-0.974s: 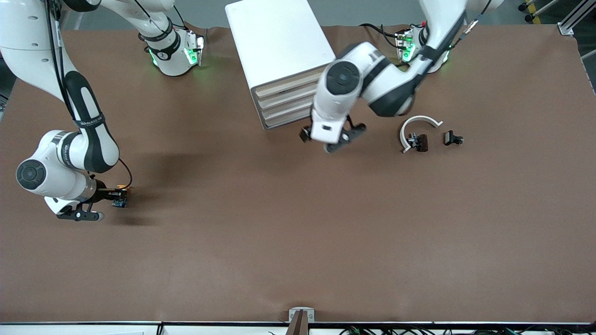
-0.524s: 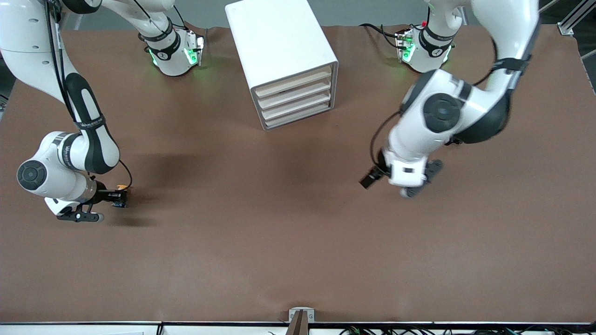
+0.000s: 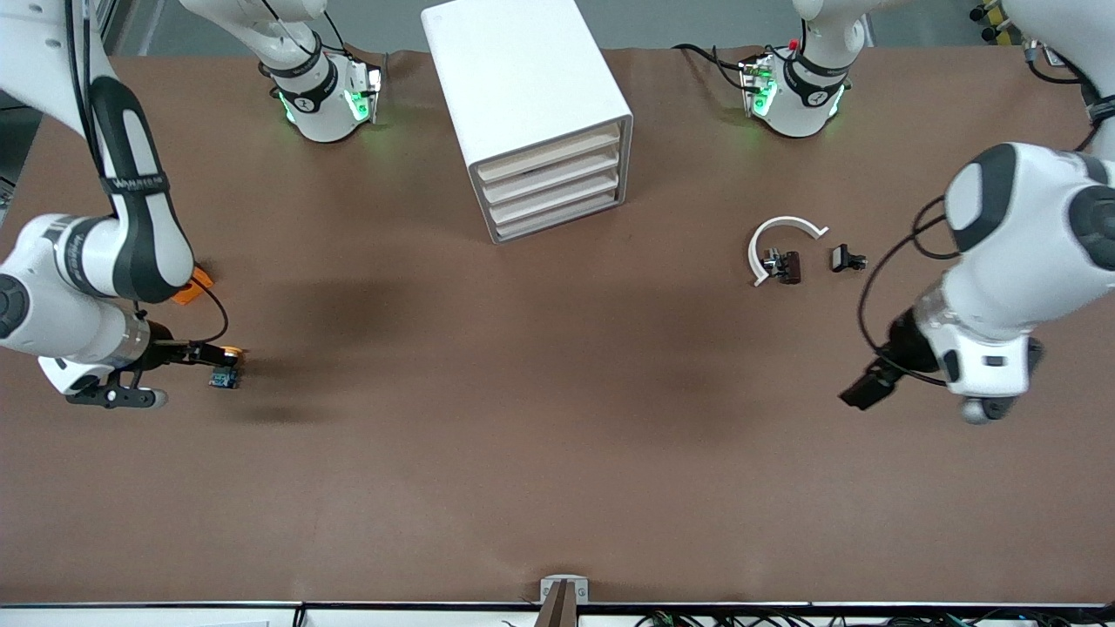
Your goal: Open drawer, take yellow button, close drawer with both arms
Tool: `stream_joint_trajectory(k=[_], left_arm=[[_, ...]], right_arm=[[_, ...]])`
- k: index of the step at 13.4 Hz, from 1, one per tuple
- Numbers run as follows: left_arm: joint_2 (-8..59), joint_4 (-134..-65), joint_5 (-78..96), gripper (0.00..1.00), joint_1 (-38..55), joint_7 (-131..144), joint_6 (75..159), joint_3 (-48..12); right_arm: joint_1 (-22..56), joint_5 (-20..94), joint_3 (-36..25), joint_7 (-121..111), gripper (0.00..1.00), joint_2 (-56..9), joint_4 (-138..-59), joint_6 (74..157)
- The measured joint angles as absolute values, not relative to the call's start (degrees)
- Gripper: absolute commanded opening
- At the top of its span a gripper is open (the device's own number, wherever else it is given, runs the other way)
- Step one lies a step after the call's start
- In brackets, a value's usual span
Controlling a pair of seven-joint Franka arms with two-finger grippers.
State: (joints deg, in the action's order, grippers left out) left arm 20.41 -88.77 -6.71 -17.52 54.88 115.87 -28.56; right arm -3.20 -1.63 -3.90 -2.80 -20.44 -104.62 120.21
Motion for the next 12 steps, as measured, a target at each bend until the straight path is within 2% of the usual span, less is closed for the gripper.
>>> stream_joint_trajectory(k=[6,12], left_arm=[[16.1,-85.2,-7.9,1.0,-25.0,41.2,106.4,-28.5],[12.2,-83.0,-11.3,1.0,-27.3,30.7,98.7,-28.5]], right_arm=[[-0.3,-1.6,-3.6,-1.9,1.0,-7.3,-103.9,105.6],[-0.3,-1.6,-3.6,-1.8,1.0,-2.3,-97.7,94.7]])
